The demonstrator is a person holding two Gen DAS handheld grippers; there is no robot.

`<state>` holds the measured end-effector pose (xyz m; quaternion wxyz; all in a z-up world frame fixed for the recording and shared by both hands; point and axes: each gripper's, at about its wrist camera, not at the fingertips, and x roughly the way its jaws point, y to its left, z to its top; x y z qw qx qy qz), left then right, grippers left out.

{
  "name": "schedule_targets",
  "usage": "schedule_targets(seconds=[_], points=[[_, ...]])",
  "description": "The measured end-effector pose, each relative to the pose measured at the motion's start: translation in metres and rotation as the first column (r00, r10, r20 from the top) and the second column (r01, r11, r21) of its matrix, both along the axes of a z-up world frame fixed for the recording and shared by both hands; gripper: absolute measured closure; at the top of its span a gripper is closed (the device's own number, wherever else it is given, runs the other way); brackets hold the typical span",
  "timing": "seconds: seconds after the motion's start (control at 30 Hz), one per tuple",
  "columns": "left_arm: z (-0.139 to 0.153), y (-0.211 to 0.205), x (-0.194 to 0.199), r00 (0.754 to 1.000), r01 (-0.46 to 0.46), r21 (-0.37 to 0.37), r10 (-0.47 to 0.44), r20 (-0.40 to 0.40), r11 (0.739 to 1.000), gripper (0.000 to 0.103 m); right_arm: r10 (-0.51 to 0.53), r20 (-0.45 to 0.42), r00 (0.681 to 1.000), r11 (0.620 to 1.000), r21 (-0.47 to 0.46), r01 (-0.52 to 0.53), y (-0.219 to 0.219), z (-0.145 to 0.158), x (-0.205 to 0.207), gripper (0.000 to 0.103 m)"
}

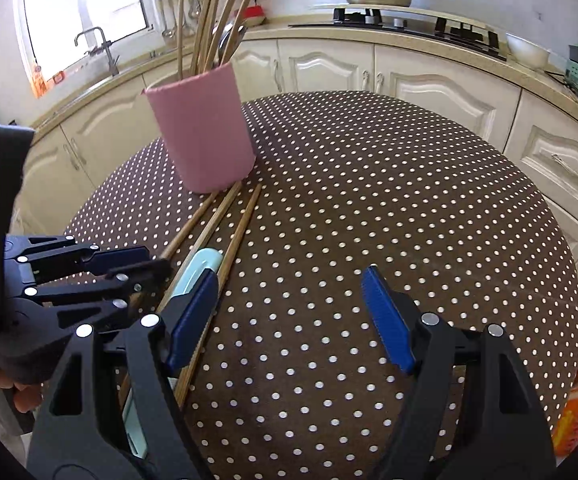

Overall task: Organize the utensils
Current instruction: 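Grasp a wooden chopstick with the left gripper while the right gripper grasps another, then lift both chopsticks over the pink cup and drop them in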

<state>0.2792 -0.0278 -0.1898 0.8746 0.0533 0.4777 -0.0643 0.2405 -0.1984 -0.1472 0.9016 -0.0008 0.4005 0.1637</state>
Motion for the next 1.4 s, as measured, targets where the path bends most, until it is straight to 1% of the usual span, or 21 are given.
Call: schedule_targets(seconds=[0.03,0.17,0.23,0.33,0.43,0.5,0.57,0.63,0.67,0.7,0.73,0.77,0.83,0.87,0.9,1.0,1.07,1.17,1.3,1.4], points=[[0.0,0.004,-0.005,1.0,-0.008,-0.011,0.008,-0.001,1.0,0.097,0.011,-0.012,1.0,1.0,-0.011,-0.011,0.004,-0.002,0.001,0.029],[0.001,0.023,-0.017,0.998,-0.056,-0.062,0.055,-0.01,0.997,0.097,0.037,-0.041,0.998,0.997,-0.062,-0.039,0.018,-0.01,0.003,0.029],[0.0,0.031,-0.023,0.996,-0.086,-0.072,0.085,-0.015,0.994,0.097,0.046,-0.057,0.997,0.994,-0.101,-0.052,0.023,-0.014,0.005,0.029],[0.002,0.045,-0.029,0.99,-0.142,-0.082,0.14,-0.028,0.986,0.097,0.059,-0.081,0.995,0.989,-0.133,-0.07,0.026,-0.012,0.008,0.029],[0.004,0.055,-0.025,0.985,-0.169,-0.094,0.165,-0.055,0.981,0.097,0.073,-0.111,0.991,0.974,-0.206,-0.095,0.032,-0.009,0.016,0.029],[0.004,0.058,-0.019,0.984,-0.17,-0.088,0.164,-0.074,0.981,0.097,0.099,-0.172,0.98,0.966,-0.221,-0.136,0.038,-0.009,0.028,0.029],[0.002,0.058,-0.009,0.984,-0.162,-0.067,0.157,-0.082,0.985,0.096,0.106,-0.239,0.965,0.958,-0.236,-0.164,0.043,-0.012,0.042,0.029],[0.003,0.057,0.0,0.984,-0.155,-0.053,0.15,-0.094,0.986,0.096,0.119,-0.28,0.953,0.96,-0.212,-0.182,0.044,-0.012,0.053,0.032],[0.004,0.053,0.006,0.984,-0.155,-0.052,0.149,-0.102,0.987,0.096,0.125,-0.287,0.95,0.959,-0.21,-0.19,0.045,-0.01,0.057,0.041],[0.003,0.052,0.011,0.983,-0.153,-0.05,0.146,-0.108,0.987,0.096,0.13,-0.295,0.947,0.96,-0.202,-0.195,0.045,-0.009,0.06,0.056],[0.004,0.052,0.014,0.983,-0.148,-0.052,0.142,-0.114,0.988,0.096,0.131,-0.302,0.944,0.96,-0.199,-0.197,0.045,-0.006,0.064,0.064],[0.003,0.054,0.018,0.983,-0.149,-0.058,0.141,-0.118,0.987,0.096,0.13,-0.311,0.941,0.961,-0.195,-0.197,0.043,-0.005,0.067,0.076],[0.003,0.056,0.022,0.982,-0.154,-0.075,0.144,-0.126,0.985,0.097,0.128,-0.327,0.936,0.967,-0.169,-0.191,0.038,-0.004,0.073,0.08],[0.003,0.057,0.023,0.983,-0.151,-0.078,0.14,-0.122,0.986,0.097,0.122,-0.328,0.937,0.97,-0.159,-0.182,0.034,-0.004,0.076,0.087],[0.003,0.058,0.023,0.984,-0.148,-0.084,0.138,-0.115,0.985,0.097,0.12,-0.331,0.936,0.976,-0.133,-0.172,0.028,-0.004,0.079,0.091],[0.001,0.06,0.018,0.984,-0.157,-0.127,0.144,-0.102,0.979,0.097,0.121,-0.332,0.935,0.989,-0.04,-0.142,0.01,-0.004,0.085,0.097],[0.002,0.064,0.014,0.986,-0.154,-0.171,0.141,-0.088,0.973,0.097,0.123,-0.321,0.939,0.992,0.015,-0.125,-0.004,-0.004,0.086,0.097],[0.013,0.068,0.004,0.988,-0.152,-0.207,0.149,-0.03,0.966,0.097,0.136,-0.278,0.951,0.989,0.094,-0.114,-0.021,0.0,0.079,0.097],[0.031,0.076,-0.012,0.983,-0.154,-0.284,0.175,0.052,0.947,0.097,0.121,-0.181,0.976,0.981,0.174,-0.09,-0.046,0.016,0.062,0.097],[0.047,0.08,-0.023,0.973,-0.137,-0.325,0.188,0.131,0.936,0.097,0.093,-0.072,0.993,0.965,0.253,-0.072,-0.066,0.038,0.049,0.097]])
